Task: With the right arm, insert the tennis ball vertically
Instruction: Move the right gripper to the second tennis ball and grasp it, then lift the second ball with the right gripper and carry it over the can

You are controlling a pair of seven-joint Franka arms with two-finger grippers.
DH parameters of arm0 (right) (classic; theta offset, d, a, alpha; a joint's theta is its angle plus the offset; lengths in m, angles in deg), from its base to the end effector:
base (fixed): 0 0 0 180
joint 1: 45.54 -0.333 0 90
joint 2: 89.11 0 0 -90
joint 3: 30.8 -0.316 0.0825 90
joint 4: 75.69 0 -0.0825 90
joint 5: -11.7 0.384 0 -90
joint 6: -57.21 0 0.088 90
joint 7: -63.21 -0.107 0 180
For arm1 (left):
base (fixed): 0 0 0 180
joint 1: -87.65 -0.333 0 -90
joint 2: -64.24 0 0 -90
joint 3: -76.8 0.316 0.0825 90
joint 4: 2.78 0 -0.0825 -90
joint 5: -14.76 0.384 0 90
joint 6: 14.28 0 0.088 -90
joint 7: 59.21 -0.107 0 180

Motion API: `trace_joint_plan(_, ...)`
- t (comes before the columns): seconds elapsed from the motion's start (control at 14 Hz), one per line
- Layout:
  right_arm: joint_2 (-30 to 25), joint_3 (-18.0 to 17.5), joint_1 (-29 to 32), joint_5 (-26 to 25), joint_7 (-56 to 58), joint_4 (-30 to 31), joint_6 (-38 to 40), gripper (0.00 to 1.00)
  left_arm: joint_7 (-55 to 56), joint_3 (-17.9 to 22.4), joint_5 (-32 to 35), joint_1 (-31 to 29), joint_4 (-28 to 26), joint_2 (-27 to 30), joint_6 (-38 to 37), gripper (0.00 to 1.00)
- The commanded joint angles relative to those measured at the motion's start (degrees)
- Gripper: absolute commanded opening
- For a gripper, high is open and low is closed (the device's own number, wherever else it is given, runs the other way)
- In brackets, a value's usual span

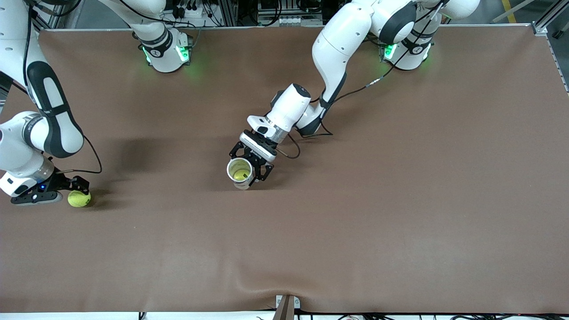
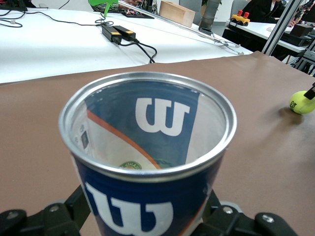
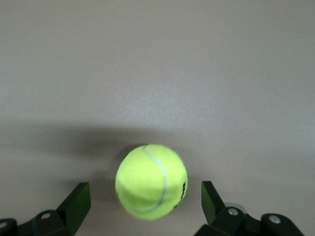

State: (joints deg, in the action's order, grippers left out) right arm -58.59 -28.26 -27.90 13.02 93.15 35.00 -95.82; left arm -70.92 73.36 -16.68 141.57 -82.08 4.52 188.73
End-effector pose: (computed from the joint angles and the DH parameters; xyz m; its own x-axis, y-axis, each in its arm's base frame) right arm 0.6053 -0.2215 0.2293 0.9707 0.1658 0.1741 0.1482 -0.9829 0.1096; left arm 0.4704 -0.5867 0.2031 0.5124 -0.1450 0.8464 -0.5830 -0.7825 0.2189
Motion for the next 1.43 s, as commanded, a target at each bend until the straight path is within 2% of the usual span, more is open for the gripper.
trace_joint_plan(0.0,3.4,-0.8,1.2,1.3,3.3,-2.8,-3.3,1.00,-0.1,0.7,-0.5,0.7,-0.1,0.0,0.5,0.92)
trace_joint_plan(0.14,5.3,-0.9,1.6,1.3,4.0,-3.7,-4.6,1.00,-0.1,1.4,-0.5,1.2,-0.2,0.3,0.4,0.91)
trace_joint_plan(0.43,5.9,-1.6,2.4,1.5,4.0,-3.9,-4.6,1.00,-0.5,3.0,-0.5,2.1,-0.3,1.4,0.2,0.78)
trace_joint_plan(0.5,5.8,-1.7,2.3,1.5,4.0,-3.9,-4.4,0.53,-0.5,3.1,-0.5,2.2,-0.4,1.4,0.2,0.78)
trace_joint_plan(0.57,5.3,-1.7,2.2,1.5,3.9,-3.9,-3.9,0.20,-0.5,3.3,-0.5,2.2,-0.9,1.5,0.1,0.78)
trace_joint_plan(0.64,4.7,-2.2,2.0,1.6,3.7,-3.6,-3.2,0.00,-0.6,4.0,-0.5,2.5,-1.2,2.0,0.1,0.78)
trace_joint_plan(0.93,-0.8,-3.2,1.3,1.8,2.7,-3.9,6.3,0.00,-0.7,6.4,-0.5,4.1,-1.7,1.9,-0.4,0.78)
trace_joint_plan(1.22,-7.7,-4.9,-0.3,1.8,-4.9,-3.9,18.2,0.00,-0.7,6.9,-0.5,4.3,-2.3,1.4,-0.4,0.85)
trace_joint_plan(1.36,-9.0,-4.9,-1.9,1.8,-8.2,-3.9,20.1,0.00,-0.7,6.8,-0.3,4.3,-2.3,1.3,-0.4,0.86)
